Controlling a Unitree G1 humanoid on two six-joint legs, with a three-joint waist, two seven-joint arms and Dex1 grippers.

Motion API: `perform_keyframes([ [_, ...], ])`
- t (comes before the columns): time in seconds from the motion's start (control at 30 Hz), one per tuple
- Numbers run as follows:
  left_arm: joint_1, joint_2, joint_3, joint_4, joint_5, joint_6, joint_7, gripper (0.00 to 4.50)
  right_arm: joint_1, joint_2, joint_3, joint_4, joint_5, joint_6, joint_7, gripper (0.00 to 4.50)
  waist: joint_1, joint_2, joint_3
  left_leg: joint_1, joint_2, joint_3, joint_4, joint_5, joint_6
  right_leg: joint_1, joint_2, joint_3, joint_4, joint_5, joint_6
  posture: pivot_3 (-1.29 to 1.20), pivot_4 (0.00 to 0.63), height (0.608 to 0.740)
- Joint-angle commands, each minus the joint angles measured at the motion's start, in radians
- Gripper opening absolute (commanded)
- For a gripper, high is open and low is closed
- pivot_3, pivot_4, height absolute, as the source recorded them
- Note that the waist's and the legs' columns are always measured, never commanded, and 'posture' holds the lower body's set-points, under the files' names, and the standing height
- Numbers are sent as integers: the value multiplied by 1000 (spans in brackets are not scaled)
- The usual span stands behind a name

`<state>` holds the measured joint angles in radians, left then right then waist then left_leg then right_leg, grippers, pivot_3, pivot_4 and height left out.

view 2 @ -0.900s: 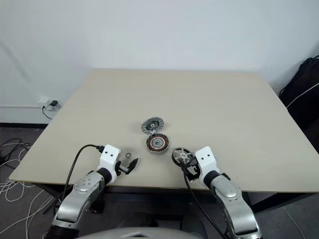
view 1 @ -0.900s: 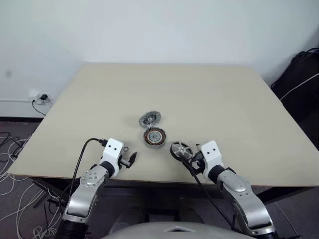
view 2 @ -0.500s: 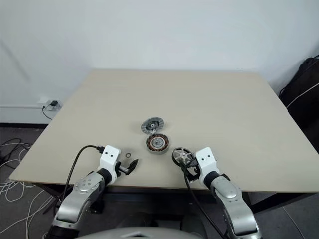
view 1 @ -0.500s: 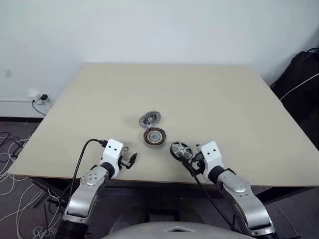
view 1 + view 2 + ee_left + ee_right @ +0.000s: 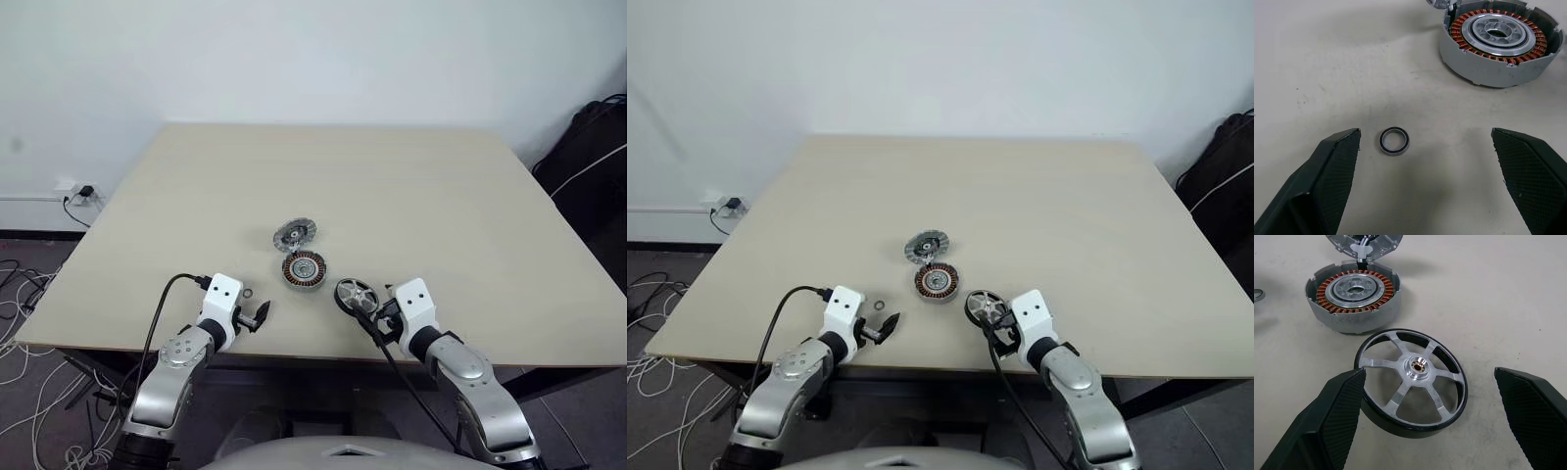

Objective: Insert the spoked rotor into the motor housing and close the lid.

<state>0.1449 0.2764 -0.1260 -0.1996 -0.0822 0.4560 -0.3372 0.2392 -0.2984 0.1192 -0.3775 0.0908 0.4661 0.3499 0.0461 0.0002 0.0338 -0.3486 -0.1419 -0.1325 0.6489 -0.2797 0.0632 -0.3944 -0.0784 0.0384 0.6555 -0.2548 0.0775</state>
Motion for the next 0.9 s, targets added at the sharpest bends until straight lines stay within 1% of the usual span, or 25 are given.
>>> perform_keyframes([
  [0.03, -15, -4, 15, -10, -10, 3, -1, 4500, -13, 9, -14, -17, 14, -22, -1, 4481, 0, 0, 0, 0, 0, 0, 0, 0, 0, 0, 0, 0, 0, 0, 0, 0, 0, 740],
  [0.37, -63, -20, 11, 31, -12, 21, 16, 4500, -22, 15, -12, -9, 15, -25, 0, 4481, 0, 0, 0, 0, 0, 0, 0, 0, 0, 0, 0, 0, 0, 0, 0, 0, 0, 740],
  [0.67, -149, -50, 5, 156, 3, 32, 38, 4500, -27, 22, -11, -3, 16, -30, -3, 4481, 0, 0, 0, 0, 0, 0, 0, 0, 0, 0, 0, 0, 1, 0, 0, 0, 0, 740],
  [0.9, -181, -52, -5, 222, 17, 50, 40, 4500, -22, 27, -17, -6, 16, -35, -7, 4481, 0, 0, -1, 0, 0, 0, 1, 0, 0, 0, 0, 0, 1, 2, -4, 0, 0, 740],
])
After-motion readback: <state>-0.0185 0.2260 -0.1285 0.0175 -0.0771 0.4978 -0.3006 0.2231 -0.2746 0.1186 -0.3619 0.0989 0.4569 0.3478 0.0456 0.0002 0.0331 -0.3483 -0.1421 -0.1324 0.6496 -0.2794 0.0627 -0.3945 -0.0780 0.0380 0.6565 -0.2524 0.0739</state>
